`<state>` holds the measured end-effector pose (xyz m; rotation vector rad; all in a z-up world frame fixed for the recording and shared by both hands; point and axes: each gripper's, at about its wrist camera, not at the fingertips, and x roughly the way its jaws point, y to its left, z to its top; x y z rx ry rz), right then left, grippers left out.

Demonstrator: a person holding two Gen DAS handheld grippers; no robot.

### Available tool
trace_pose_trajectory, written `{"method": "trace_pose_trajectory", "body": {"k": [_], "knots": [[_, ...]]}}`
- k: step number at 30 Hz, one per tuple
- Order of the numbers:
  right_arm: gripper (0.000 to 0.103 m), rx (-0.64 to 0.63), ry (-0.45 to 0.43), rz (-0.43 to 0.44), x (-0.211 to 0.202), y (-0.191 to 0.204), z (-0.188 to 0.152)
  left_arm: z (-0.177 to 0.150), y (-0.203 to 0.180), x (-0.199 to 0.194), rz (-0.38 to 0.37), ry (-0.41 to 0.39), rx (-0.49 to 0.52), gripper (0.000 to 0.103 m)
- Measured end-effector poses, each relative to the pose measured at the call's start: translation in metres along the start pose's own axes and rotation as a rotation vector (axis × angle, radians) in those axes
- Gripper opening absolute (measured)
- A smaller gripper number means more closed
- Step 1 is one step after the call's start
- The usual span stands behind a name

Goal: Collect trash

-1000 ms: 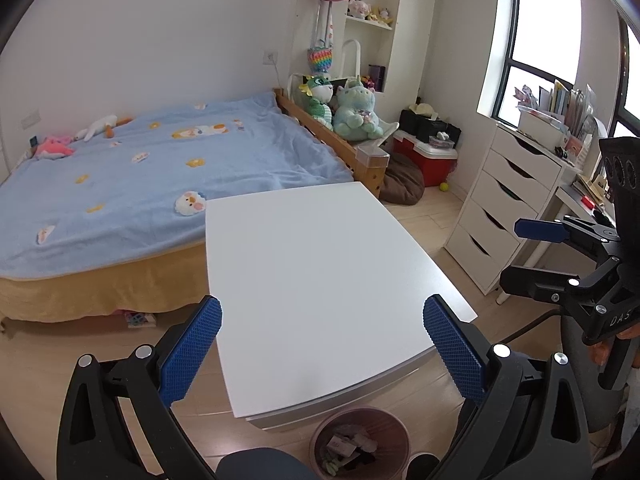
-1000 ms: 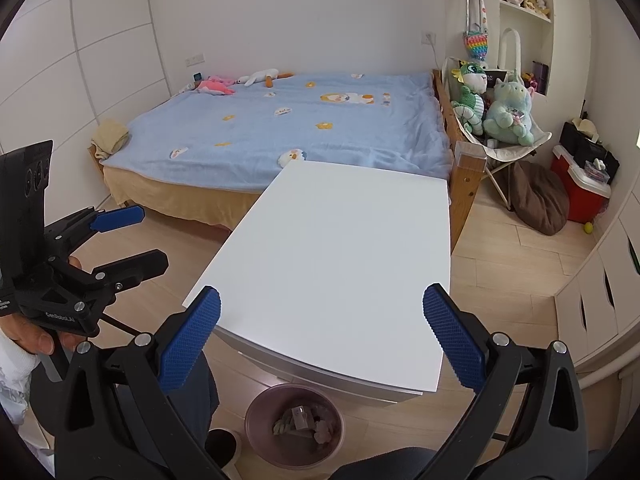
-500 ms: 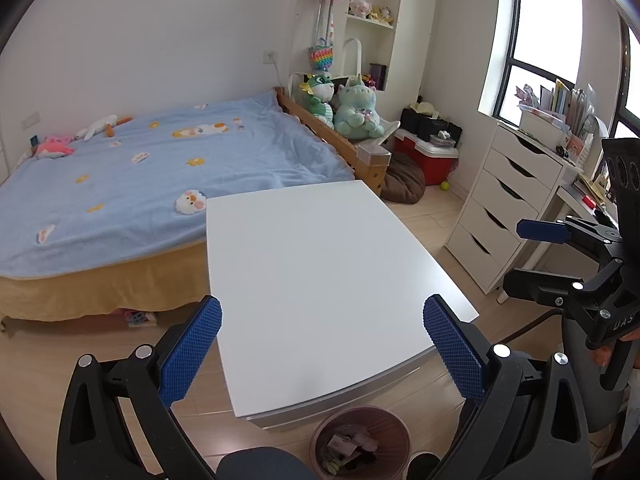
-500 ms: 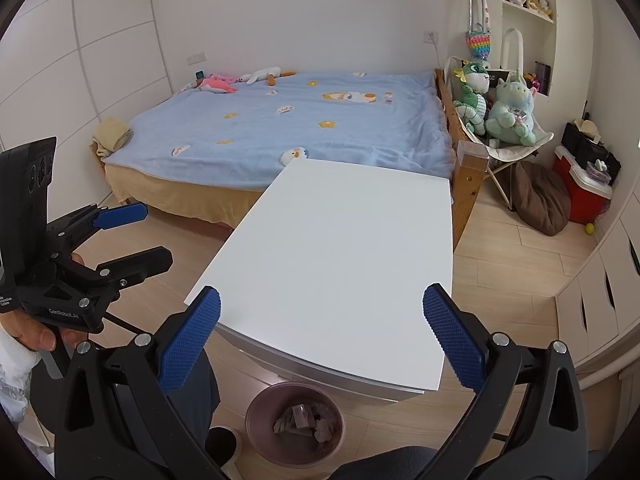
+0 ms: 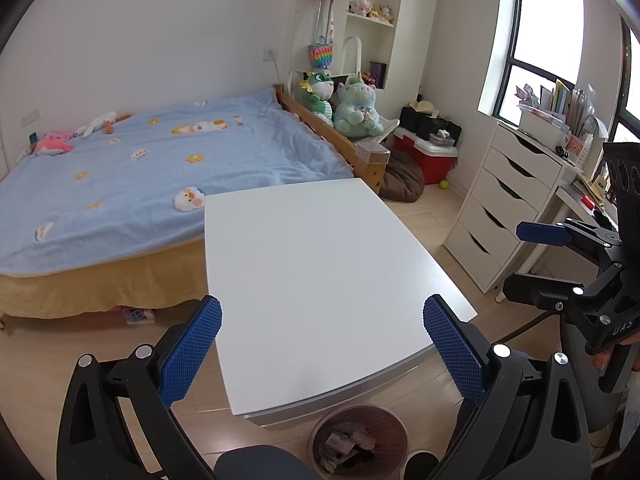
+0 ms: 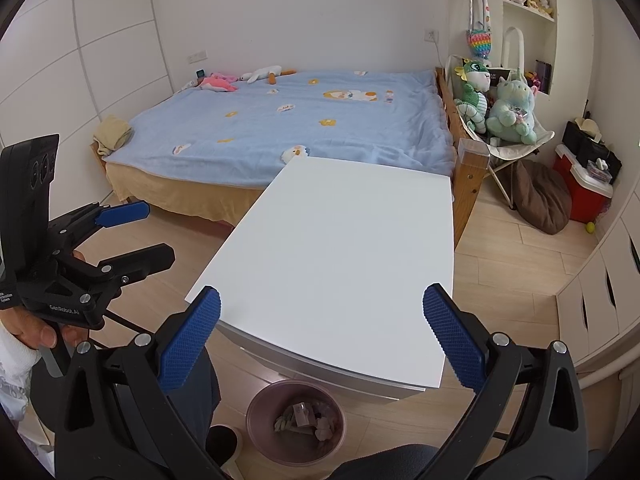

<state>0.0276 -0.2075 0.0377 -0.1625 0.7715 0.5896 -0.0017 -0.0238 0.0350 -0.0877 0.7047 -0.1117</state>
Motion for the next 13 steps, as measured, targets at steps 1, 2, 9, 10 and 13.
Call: {"method": "trace_pose_trajectory", "body": {"k": [1,2,9,10,13], "knots": [[0.099,0.000,0.000,0.000,0.0001,0.0002,-0.0003,-0.0003,0.0000,0.0001,-0.001,0.001,0.001,0.097],[0.099,0.000,0.000,0.000,0.0000,0.0002,-0.0001,-0.0005,0.0001,0.0003,-0.002,0.002,0.001,0.097],[0.099,-0.004,0.001,0.003,0.0015,0.0034,-0.0040,-0.0019,-0.0003,0.0013,0.003,0.014,0.000,0.097],[0.099,-0.005,0.001,0.002,0.0015,0.0035,-0.0040,-0.0020,-0.0001,0.0016,0.004,0.016,-0.001,0.097],[0.099,-0.003,0.002,0.001,0.0021,0.0045,-0.0053,-0.0021,0.0009,0.0008,-0.002,0.011,-0.004,0.097]]}}
